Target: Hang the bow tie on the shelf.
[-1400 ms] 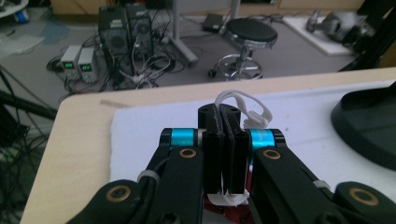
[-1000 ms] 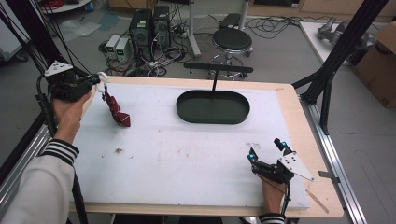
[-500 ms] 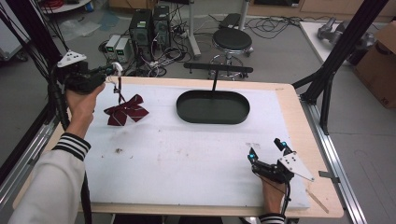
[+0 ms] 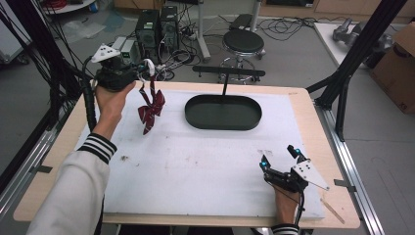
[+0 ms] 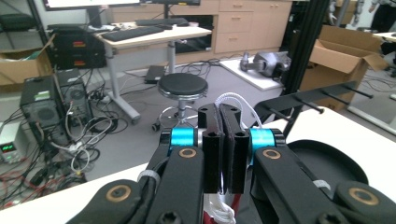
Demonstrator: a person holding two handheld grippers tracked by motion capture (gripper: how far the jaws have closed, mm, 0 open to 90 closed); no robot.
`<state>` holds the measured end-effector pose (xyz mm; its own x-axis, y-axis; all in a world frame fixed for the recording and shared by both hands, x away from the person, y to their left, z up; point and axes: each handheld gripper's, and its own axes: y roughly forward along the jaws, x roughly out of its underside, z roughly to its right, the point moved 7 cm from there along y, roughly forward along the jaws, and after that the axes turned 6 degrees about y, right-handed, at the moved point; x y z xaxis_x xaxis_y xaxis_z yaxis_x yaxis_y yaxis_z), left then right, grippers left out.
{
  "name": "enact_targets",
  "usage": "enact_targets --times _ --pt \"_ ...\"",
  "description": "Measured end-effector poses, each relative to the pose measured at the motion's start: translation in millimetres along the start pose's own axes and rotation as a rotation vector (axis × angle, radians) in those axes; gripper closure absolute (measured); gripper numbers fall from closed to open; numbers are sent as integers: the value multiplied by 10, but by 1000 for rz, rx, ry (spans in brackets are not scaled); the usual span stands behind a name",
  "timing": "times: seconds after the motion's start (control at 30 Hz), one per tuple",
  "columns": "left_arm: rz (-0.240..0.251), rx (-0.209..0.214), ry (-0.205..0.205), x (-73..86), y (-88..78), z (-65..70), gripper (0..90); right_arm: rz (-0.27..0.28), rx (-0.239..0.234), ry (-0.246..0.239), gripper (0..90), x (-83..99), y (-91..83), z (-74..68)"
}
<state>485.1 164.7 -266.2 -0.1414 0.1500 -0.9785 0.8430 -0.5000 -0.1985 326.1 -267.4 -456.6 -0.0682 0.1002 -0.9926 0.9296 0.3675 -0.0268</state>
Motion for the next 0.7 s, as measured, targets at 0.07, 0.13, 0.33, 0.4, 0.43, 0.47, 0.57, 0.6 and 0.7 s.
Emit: enact_targets --times 0.07,0.13,0.33,0.4,0.43,0.47,0.57,0.6,0.7 --pt "-2 10 6 -25 53 71 876 1 1 2 10 -1 1 0" --pt "-6 19 16 -48 109 138 876 2 1 2 10 -1 1 -1" --pt "-5 46 37 -119 264 335 876 5 -1 2 10 -3 1 0" --pt "-4 51 47 -146 312 393 876 5 -1 2 10 -3 1 -1" --pt "-5 56 49 -159 335 422 876 7 0 -1 10 -4 2 2" --pt "-5 59 51 -171 360 449 876 5 -1 2 10 -2 1 -1" --pt "-4 64 56 -201 441 526 875 5 0 1 10 -2 0 0" --pt "-5 69 59 -208 468 549 876 7 0 0 10 -4 1 1" --pt "-5 77 66 -224 552 622 876 7 0 0 10 -4 0 2"
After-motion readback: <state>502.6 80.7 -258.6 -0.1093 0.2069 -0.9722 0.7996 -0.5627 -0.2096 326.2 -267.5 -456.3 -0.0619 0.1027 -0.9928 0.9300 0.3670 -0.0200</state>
